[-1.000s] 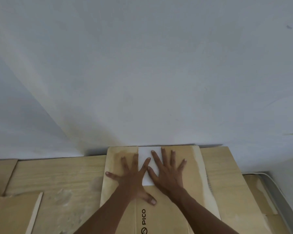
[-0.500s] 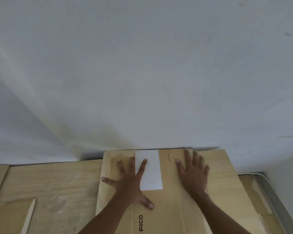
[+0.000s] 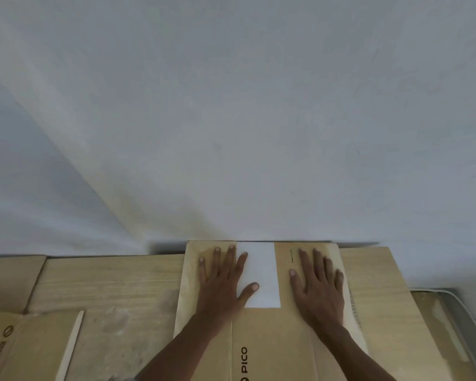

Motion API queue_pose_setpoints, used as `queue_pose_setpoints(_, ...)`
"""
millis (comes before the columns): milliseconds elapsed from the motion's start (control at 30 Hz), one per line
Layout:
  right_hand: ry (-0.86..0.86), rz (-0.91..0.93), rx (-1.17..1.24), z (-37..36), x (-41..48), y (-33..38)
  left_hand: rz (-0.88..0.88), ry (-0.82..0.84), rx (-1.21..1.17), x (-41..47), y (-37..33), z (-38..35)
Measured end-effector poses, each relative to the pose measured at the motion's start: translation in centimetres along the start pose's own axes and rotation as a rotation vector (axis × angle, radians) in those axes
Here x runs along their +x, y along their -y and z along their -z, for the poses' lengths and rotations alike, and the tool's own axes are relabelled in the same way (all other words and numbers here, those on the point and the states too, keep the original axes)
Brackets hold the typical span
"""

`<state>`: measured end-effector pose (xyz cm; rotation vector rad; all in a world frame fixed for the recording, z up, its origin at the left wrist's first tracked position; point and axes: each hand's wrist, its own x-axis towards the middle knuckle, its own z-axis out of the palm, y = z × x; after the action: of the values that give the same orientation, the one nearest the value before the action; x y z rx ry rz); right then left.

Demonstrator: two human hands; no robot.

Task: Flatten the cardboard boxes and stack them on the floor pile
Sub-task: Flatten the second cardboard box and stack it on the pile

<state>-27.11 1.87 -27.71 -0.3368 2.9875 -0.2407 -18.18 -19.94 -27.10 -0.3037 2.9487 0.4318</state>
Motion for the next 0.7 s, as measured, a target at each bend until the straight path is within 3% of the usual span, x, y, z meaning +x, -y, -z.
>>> queue_pose_setpoints(167, 0.009, -0.288, 0.036, -0.3, 0.9, 2.7, 0.152, -0.179, 0.017, 0.3, -0.3, -0.2)
queue_pose_setpoints(400, 0.026, -0.056, -0.027, -0.6, 0.8, 3.2, 0.266, -0.172, 0.046, 0.7, -0.2, 0.0)
queue_pose_setpoints(600, -0.016, -0.233, 0.025, -0.2, -1.0, -0.6, 0.273, -0.189, 0.07, 0.8, -0.1, -0.1)
queue_pose_setpoints(700, 0.001, -0.152, 0.026, -1.4, -6.9, 0.7, 0.253, -0.181, 0.098, 0.6, -0.3, -0.1)
